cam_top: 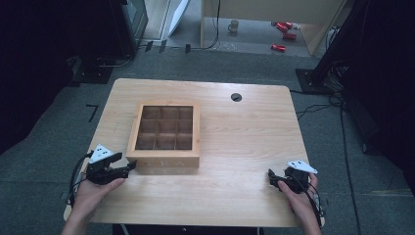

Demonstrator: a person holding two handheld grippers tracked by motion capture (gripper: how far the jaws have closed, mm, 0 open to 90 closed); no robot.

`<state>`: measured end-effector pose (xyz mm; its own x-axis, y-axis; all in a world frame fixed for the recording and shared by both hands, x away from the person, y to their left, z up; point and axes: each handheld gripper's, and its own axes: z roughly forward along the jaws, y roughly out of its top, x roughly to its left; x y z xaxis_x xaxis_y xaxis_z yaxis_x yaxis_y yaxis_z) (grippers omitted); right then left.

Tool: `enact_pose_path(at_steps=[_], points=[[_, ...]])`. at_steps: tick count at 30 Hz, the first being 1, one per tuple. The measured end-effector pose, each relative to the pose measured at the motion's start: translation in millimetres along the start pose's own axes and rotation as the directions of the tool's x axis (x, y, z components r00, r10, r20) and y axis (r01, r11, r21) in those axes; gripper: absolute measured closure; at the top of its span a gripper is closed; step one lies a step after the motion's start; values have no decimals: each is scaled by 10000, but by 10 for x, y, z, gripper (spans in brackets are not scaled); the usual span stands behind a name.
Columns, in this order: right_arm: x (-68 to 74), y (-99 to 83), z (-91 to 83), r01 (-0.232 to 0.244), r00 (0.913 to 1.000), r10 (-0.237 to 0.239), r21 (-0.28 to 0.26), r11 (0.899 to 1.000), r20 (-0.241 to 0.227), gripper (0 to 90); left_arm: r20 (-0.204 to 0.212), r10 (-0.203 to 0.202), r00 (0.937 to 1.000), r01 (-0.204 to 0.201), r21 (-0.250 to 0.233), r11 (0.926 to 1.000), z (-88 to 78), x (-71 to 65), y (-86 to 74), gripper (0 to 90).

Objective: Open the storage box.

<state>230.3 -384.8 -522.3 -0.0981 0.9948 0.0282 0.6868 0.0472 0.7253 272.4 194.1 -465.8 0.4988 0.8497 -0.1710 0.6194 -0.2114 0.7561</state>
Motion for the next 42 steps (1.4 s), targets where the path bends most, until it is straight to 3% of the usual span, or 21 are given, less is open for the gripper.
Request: enact_pose_path(at_steps=[2, 6, 9, 15, 20, 28, 35, 42], points=[[35, 13, -2, 113, 9999, -112, -118, 9999, 29, 142, 82, 131, 9999, -130, -115, 9998, 35, -29, 3, 353], [107, 71, -29, -111, 9999, 110, -380, 9992, -22, 137, -12, 567, 9984, -567, -7, 9984, 130, -80, -15, 359], [164, 130, -68, -79, 9999, 82, -544, 9985, 59, 137, 126, 470, 9988, -470, 6, 9989, 147, -60, -10, 347], [303, 256, -149, -42, 9990, 10, -732, 9973, -441, 137, 108, 340, 9994, -342, 129, 9993, 148, -64, -3, 346], [526, 400, -192, 462, 9967, -518, -886, 9950, -624, 136, 322, 207, 9993, -211, 100, 9997, 143, -35, -1, 346], [853, 611, -217, 460, 9907, -599, -1132, 9925, -1226, 136, 241, 93, 9997, -92, -44, 9999, 111, -49, 9, 372], [1261, 761, -174, 915, 9744, -1168, -1357, 9865, -1923, 135, 226, 77, 9997, -78, 39, 10000, 108, -50, 17, 373], [1632, 834, -88, 1145, 9520, -1499, -1438, 9830, -2669, 135, 203, 126, 9997, -126, 25, 9999, 108, -52, 24, 373]])
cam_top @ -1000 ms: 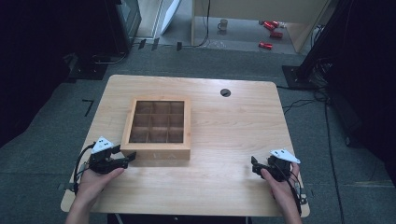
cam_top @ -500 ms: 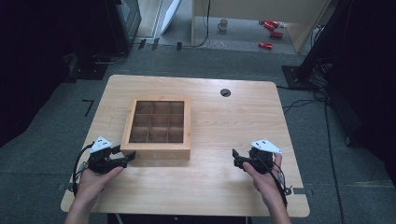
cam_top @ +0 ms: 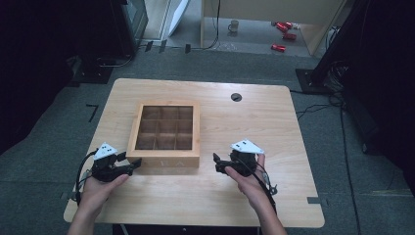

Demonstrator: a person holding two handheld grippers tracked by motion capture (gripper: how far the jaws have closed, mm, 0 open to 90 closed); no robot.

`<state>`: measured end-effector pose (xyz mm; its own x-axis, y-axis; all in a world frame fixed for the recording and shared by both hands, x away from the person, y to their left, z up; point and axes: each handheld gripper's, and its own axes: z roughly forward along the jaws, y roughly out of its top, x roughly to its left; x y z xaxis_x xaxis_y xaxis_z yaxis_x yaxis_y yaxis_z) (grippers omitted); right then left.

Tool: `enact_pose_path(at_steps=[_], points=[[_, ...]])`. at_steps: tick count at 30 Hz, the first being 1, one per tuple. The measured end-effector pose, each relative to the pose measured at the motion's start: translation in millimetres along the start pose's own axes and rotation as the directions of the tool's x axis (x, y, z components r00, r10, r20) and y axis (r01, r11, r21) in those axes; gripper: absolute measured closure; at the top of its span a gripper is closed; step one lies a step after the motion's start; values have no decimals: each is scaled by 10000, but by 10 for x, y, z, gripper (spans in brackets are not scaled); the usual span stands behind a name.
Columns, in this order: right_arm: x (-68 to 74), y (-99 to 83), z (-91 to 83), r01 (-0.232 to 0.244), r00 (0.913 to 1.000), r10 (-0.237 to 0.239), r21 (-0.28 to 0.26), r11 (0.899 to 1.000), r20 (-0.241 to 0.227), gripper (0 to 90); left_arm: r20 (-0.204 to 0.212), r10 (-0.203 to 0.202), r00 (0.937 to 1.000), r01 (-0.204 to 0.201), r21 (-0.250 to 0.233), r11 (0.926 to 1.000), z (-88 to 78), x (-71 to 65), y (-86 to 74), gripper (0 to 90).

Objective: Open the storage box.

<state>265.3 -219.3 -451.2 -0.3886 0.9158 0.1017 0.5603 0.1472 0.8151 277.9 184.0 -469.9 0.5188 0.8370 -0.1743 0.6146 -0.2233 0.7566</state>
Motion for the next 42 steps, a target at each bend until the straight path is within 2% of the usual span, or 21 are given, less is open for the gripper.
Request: enact_pose_path(at_steps=[10, 14, 19, 22, 29, 32, 35, 38, 40, 42], points=[[335, -16, 201, 491, 9949, -477, 139, 9987, -885, 135, -169, 169, 9997, -169, 10, 9999, -5, -20, 16, 374], [412, -35, 263, 621, 9879, -604, 72, 9980, -1428, 135, -223, 140, 9997, -141, -16, 9999, -8, -30, 26, 374], [476, -56, 389, 656, 9871, -624, 172, 9977, -1476, 136, -228, 157, 9996, -158, -54, 9999, -18, -32, 32, 374], [512, -64, 443, 628, 9877, -625, -27, 9980, -1435, 136, -240, 171, 9996, -173, -92, 9998, -19, -35, 33, 374], [577, -80, 562, 680, 9867, -636, 247, 9974, -1496, 147, -189, 178, 9997, -181, -134, 9997, -28, -30, 38, 373], [598, -85, 569, 588, 9850, -562, 110, 9982, -1629, 184, -177, 173, 9997, -175, -157, 9997, -28, -28, 36, 373], [612, -73, 546, 379, 9817, -418, -248, 9990, -1856, 285, -181, 163, 9997, -167, -177, 9997, -28, -29, 35, 373], [634, -62, 527, 651, 9820, -731, -513, 9966, -1740, 291, -101, 99, 9999, -101, -274, 9996, -43, -26, 37, 373], [628, -61, 527, 656, 9815, -739, -520, 9965, -1768, 292, 12, 99, 10000, -98, -311, 9995, -53, -19, 26, 372], [635, -60, 526, 814, 9817, -881, -464, 9956, -1689, 294, 236, -78, 9997, 90, -476, 9988, -65, 0, 3, 362]])
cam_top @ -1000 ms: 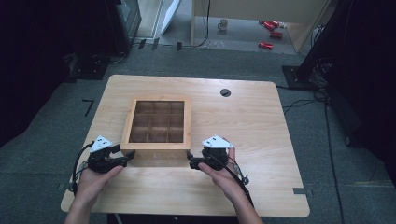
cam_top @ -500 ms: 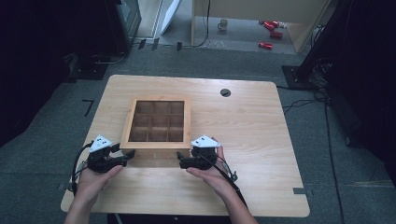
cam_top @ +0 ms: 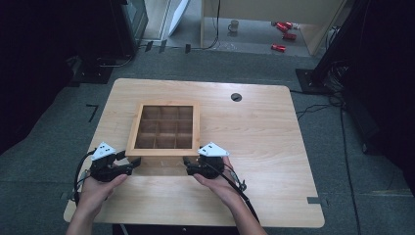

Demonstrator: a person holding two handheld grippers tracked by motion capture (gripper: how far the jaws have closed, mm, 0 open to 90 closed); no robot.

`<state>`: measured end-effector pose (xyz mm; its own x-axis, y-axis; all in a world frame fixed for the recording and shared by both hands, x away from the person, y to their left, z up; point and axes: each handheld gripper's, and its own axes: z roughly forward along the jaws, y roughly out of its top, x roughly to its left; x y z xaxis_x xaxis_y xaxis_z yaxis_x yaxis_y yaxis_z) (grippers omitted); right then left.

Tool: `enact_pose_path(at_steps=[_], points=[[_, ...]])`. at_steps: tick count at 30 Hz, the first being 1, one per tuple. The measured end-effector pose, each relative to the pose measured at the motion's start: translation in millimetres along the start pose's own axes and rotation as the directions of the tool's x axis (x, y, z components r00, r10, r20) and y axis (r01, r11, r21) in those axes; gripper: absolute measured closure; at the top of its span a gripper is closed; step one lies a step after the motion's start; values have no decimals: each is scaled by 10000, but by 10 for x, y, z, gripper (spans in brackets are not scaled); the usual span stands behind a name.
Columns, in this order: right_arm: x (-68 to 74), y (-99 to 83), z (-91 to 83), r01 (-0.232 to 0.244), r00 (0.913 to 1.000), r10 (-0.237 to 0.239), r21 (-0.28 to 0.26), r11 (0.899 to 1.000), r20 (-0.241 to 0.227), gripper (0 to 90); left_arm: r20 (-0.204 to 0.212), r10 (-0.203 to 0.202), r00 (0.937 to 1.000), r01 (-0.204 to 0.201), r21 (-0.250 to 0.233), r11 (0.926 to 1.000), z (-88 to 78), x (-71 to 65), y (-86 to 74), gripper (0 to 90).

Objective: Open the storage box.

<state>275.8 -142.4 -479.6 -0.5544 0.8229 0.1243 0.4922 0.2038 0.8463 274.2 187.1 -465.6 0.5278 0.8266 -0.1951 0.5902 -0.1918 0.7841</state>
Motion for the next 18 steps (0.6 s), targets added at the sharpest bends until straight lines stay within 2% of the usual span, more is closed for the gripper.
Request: enact_pose_path(at_steps=[2, 5, 8, 11, 13, 15, 18], points=[[9, 3, -2, 78, 10000, -78, 42, 10000, 32, 295, 9, -34, 10000, 34, 4, 10000, -6, 8, -21, 349], [11, 22, -13, 86, 10000, -86, 50, 10000, -17, 294, -188, 103, 9998, -100, 158, 9998, 0, 5, -82, 312], [16, 46, -21, 158, 9999, -158, 60, 9999, -34, 294, -179, -119, 9998, 123, 209, 9997, 7, 27, -150, 276], [22, 73, -32, 240, 9997, -239, 41, 9997, -65, 293, -556, -270, 9981, 291, 376, 9989, 42, 64, -217, 222], [25, 95, -41, 262, 9996, -261, 14, 9997, -102, 290, -913, -125, 9957, 173, 514, 9985, 88, 85, -275, 180], [19, 115, -48, 234, 9996, -234, -4, 9997, -162, 287, -1049, -125, 9944, 209, 793, 9966, 137, 107, -322, 159], [5, 152, -59, 319, 9993, -319, 13, 9995, -205, 269, -1348, 124, 9908, 29, 1127, 9936, 181, 103, -370, 152]])
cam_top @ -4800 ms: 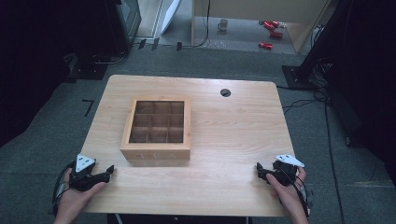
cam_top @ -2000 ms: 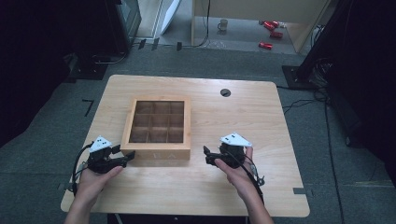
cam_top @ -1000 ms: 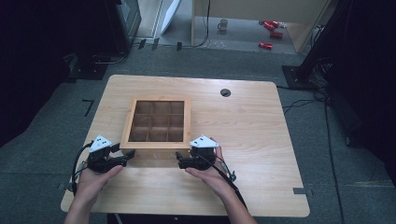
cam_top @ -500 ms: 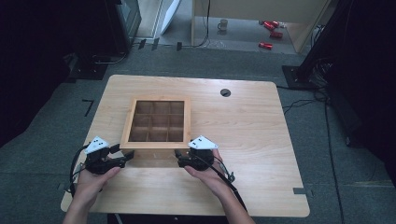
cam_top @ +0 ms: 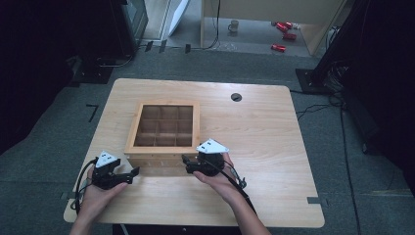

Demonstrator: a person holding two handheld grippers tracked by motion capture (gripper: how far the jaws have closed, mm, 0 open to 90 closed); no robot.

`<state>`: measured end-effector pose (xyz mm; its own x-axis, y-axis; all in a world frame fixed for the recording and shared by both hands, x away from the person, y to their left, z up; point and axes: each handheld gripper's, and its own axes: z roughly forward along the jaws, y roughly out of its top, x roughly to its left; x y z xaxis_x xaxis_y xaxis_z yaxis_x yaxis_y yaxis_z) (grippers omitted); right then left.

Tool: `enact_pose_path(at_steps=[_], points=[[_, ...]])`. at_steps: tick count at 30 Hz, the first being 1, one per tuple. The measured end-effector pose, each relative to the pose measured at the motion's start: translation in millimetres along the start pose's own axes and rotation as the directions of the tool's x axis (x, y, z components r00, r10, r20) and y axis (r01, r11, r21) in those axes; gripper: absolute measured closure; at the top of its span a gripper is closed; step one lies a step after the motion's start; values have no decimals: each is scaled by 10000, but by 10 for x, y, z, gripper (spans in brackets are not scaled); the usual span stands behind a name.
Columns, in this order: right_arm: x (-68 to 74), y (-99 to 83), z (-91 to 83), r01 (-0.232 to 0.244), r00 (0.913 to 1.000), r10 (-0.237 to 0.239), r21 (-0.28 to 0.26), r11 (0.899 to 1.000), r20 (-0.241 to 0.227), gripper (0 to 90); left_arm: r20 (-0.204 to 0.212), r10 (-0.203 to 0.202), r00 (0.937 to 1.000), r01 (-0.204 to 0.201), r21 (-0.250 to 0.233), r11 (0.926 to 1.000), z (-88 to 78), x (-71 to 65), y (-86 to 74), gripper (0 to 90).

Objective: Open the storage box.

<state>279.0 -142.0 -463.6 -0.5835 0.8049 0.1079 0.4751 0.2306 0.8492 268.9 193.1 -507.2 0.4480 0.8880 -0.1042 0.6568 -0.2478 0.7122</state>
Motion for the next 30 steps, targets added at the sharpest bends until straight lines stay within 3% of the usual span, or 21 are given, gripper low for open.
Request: enact_pose_path(at_steps=[3, 8, 13, 22, 30], points=[[-14, 28, -16, -3, 10000, 3, -89, 10000, -69, 265, -113, 58, 9999, -56, 199, 9998, 27, -9, -33, 152], [-39, 70, -38, -6, 9999, 3, -171, 9999, -140, 259, -427, 70, 9991, -67, 68, 10000, 26, -38, -86, 151], [-21, 121, -77, 503, 9987, -501, -216, 9985, 103, 255, -1013, 602, 9930, -592, 127, 9982, 46, -126, -120, 148], [-65, 338, -157, 541, 9985, -543, -731, 9959, -14, 244, -753, 321, 9966, -324, -20, 9995, 46, -88, -108, 144], [-133, 580, -198, 1015, 9946, -1032, -1273, 9867, -65, 240, -737, 346, 9967, -350, -40, 9994, 53, -85, -102, 145]])
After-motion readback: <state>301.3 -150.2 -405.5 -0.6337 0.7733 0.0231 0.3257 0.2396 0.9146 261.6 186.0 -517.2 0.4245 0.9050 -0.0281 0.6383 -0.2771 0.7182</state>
